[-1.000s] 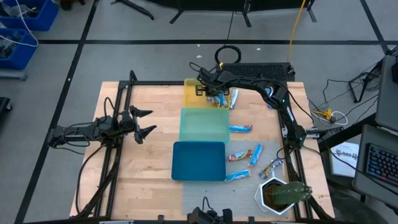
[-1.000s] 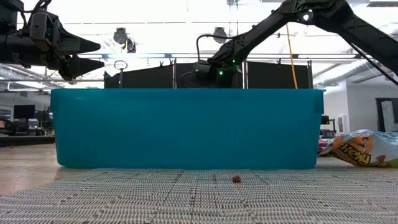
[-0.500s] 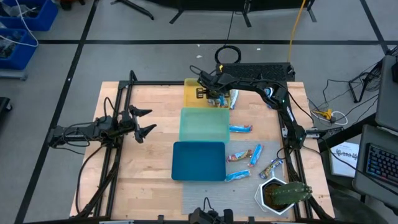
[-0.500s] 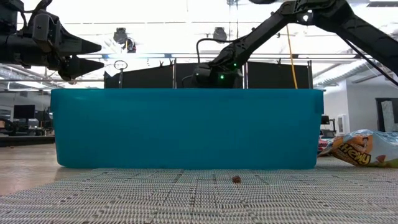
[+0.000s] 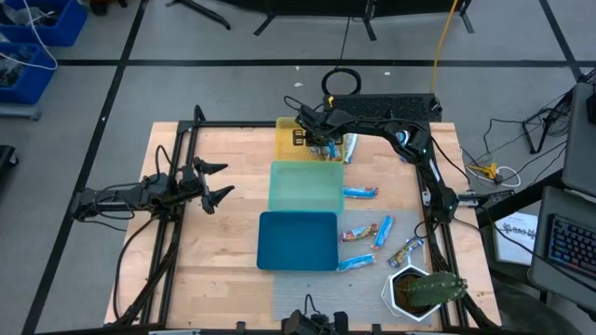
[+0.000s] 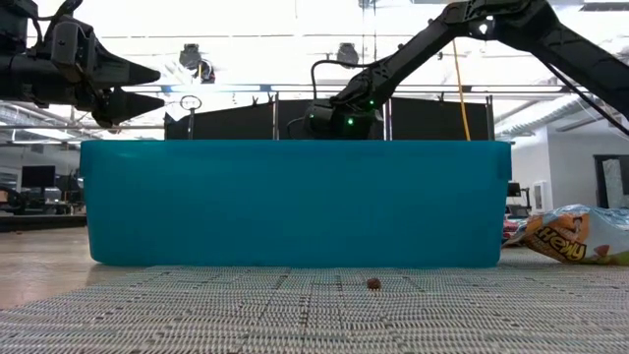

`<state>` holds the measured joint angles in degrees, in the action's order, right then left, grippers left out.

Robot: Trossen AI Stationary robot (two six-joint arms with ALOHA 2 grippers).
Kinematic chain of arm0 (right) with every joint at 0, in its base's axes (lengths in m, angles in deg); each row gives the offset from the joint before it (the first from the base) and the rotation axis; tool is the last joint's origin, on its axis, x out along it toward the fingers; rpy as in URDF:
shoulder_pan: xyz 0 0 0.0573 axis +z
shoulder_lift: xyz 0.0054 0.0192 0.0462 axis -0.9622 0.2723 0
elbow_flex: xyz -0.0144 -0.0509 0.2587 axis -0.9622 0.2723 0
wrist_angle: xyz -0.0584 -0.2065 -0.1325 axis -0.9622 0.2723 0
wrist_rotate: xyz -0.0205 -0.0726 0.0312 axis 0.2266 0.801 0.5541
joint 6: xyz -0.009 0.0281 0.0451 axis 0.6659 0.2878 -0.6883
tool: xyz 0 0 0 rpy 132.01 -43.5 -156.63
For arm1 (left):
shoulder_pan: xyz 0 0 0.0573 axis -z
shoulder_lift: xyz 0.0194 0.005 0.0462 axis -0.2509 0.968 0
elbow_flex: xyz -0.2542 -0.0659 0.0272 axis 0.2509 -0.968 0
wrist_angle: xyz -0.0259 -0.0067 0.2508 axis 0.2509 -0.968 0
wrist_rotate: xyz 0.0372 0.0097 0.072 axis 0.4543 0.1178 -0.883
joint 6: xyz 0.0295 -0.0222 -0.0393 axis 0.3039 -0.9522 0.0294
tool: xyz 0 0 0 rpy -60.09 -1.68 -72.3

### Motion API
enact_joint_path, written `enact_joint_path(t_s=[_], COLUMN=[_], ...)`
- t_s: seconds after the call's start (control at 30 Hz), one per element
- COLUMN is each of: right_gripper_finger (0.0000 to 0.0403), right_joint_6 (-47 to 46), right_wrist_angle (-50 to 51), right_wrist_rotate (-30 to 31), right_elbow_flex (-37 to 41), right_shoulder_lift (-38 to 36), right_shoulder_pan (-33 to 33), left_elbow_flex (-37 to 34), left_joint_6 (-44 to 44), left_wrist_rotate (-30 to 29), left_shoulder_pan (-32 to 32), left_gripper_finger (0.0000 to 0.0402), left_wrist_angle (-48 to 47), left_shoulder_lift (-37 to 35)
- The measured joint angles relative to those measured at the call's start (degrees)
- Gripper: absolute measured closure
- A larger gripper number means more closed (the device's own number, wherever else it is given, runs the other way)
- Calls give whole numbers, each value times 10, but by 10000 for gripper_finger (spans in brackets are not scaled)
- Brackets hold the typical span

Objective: Pick and place Granola Bars by type
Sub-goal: Put the yellow granola bar into the yellow bin

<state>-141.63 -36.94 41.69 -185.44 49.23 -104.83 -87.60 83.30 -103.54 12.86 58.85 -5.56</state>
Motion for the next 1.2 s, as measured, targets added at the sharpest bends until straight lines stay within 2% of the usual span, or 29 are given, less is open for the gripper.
enact_joint_path(t_s=[0.33, 0.67, 0.9, 1.2], right_gripper_finger=[281, 277, 278, 256], right_joint_6=[24, 71, 182, 344], right_wrist_angle=[1, -6, -36, -49], right_wrist_rotate=[-2, -2, -1, -21], right_elbow_flex=[0, 0, 0, 0], right_shoulder_lift=[-13, -60, -120, -223], right_shoulder_pan=[-4, -13, -17, -11], left_elbow_flex=[0, 0, 0, 0], left_joint_6=[0, 0, 0, 0], left_wrist_rotate=[0, 1, 1, 2], left_shoulder_pan=[0, 0, 0, 0], left_gripper_finger=[9, 9, 9, 9], left_wrist_angle=[0, 0, 0, 0], left_shoulder_lift=[0, 0, 0, 0])
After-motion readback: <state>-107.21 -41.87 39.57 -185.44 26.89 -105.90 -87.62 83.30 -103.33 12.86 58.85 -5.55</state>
